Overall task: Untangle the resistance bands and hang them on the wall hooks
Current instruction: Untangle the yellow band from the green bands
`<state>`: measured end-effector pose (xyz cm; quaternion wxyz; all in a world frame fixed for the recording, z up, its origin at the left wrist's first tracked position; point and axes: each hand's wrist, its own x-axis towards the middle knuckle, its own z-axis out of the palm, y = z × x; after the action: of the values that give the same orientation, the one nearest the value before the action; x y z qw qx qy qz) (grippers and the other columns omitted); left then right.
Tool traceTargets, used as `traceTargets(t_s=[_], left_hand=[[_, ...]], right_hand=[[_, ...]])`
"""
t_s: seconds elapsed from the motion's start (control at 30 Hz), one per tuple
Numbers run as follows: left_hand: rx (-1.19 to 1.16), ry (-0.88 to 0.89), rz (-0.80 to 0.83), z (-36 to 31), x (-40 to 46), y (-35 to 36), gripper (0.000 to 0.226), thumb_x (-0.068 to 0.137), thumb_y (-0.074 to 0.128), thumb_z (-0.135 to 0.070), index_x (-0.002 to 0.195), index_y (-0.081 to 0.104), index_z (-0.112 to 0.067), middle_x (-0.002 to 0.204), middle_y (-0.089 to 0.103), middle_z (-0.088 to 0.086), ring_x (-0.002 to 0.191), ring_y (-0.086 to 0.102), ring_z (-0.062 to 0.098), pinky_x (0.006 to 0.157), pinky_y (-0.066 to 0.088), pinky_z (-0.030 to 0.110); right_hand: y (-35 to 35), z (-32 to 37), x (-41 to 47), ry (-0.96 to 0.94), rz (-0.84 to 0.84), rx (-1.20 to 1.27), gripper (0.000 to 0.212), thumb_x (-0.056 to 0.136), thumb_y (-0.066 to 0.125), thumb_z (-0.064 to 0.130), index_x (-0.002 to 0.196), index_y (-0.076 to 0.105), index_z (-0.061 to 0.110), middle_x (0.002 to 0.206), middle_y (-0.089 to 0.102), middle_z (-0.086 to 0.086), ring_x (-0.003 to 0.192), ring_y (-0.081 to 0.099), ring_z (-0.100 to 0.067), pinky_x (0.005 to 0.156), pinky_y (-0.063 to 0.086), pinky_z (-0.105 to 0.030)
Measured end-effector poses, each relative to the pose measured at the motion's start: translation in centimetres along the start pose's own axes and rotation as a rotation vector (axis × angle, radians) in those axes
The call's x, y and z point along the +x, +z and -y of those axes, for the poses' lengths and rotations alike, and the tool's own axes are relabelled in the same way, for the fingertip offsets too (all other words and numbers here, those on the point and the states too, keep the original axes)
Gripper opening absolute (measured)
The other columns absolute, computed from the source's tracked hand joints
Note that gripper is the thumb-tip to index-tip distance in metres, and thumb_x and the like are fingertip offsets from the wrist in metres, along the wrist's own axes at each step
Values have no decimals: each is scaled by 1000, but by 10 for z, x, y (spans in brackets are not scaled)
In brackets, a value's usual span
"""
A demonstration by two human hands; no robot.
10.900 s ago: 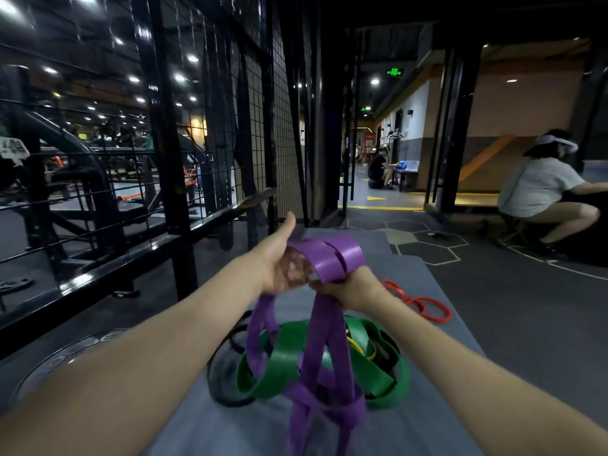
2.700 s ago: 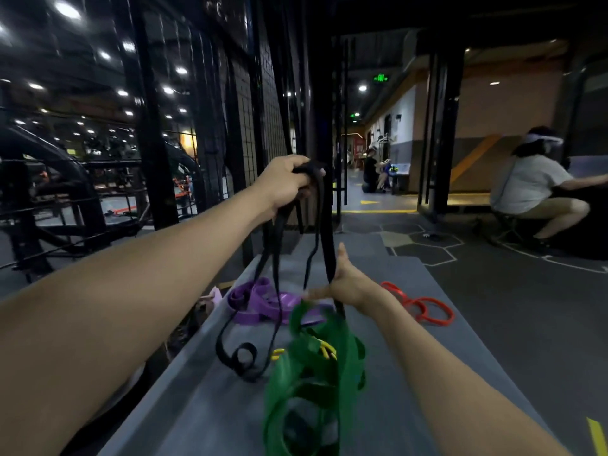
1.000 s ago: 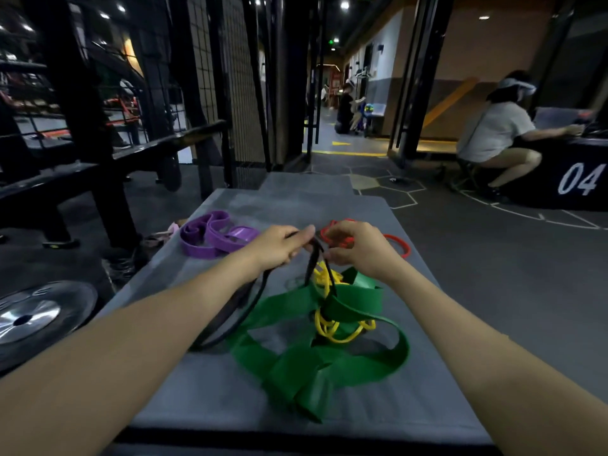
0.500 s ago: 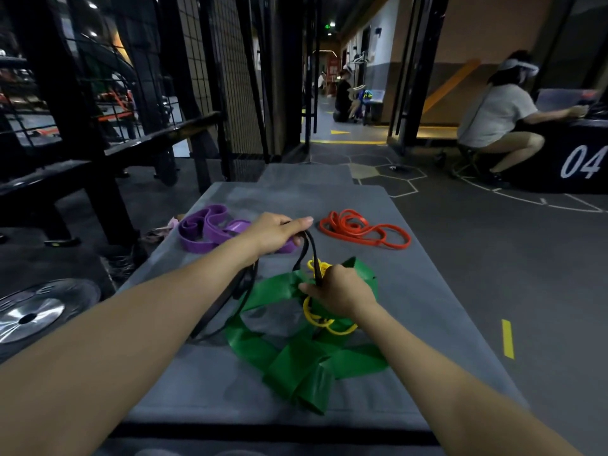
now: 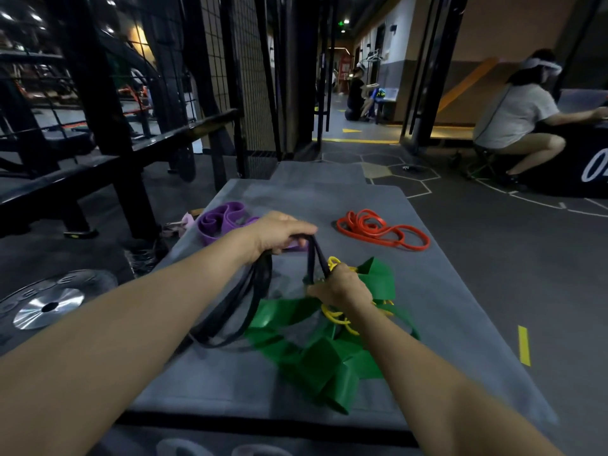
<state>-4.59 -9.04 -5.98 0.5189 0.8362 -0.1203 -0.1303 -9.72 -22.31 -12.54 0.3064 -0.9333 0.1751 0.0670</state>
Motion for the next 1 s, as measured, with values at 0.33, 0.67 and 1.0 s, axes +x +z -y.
traceTargets(t_s=[0.33,0.67,1.0], left_hand=[[247,-103,-415,33,-1,-43,50,84,58,-52,88,71,-4,79,59,13,88,60,31,81,45,35],[240,-194,-522,45,-14,-44,50,82,59,-54,67,58,-6,70,60,9,82,64,31,74,48,36],[23,-140,-213,41,-11,-14,38,92,51,-43,67,47,-15,54,50,0,41,41,8,36,33,14]], right_hand=[[-77,9,-16,-624,-246,-285,32,76,56,-2,97,71,16,102,70,-12,100,63,-30,83,50,-34],[-99,39,-14,-816,-136,351,14,80,63,-9,88,69,0,89,71,-15,77,66,-15,73,56,-23],[-80,11,9,-835,-25,130,30,76,62,-12,76,69,17,78,67,-2,72,62,-11,71,51,-23]])
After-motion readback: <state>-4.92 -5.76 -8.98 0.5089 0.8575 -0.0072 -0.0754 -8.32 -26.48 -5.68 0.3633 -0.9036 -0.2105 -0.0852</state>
